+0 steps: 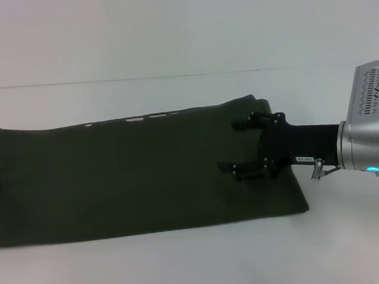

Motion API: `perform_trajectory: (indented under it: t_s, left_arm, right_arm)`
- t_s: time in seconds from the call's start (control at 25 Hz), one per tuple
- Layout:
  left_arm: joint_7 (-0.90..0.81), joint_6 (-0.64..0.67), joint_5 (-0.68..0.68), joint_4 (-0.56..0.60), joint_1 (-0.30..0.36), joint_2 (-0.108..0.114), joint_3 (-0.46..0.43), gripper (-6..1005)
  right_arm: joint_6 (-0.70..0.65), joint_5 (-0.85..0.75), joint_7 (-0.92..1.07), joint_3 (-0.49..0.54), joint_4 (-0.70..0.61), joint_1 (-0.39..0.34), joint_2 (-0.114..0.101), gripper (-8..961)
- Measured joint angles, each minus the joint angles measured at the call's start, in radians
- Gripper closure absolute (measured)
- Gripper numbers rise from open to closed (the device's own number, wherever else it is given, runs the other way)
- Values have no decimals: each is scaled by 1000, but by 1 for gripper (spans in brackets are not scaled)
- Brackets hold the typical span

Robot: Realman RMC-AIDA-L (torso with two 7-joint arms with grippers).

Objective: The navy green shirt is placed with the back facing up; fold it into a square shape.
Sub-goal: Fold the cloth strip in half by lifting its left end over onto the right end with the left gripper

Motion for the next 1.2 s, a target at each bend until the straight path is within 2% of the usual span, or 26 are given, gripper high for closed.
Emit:
perform_trajectory:
  t_s: [0.28, 0.44, 0.6, 0.8, 1.08, 1.2]
  left_arm:
    - [-55, 97, 57, 57, -22, 14, -45, 934]
    - [-90, 180, 45, 93, -43, 6, -46, 934]
    - [-118, 308, -1, 162, -89, -34, -52, 933]
    - [-124, 391, -74, 158, -171, -95, -60, 933]
    - [-130, 343, -118, 154, -229, -213, -55, 932]
    - [-126, 281, -126, 145, -231, -250, -41, 932]
  right_arm:
    - [-2, 0, 0, -1, 1, -7, 0, 25]
    - [-2, 0, 0, 1, 2, -12, 0, 25]
    - [0, 0, 0, 2, 1, -20, 0, 25]
    - [1, 22, -7, 3, -2, -42, 0, 25]
    - [-1, 50, -9, 4, -10, -84, -3, 25]
    - [-2, 53, -9, 5, -10, -94, -3, 25]
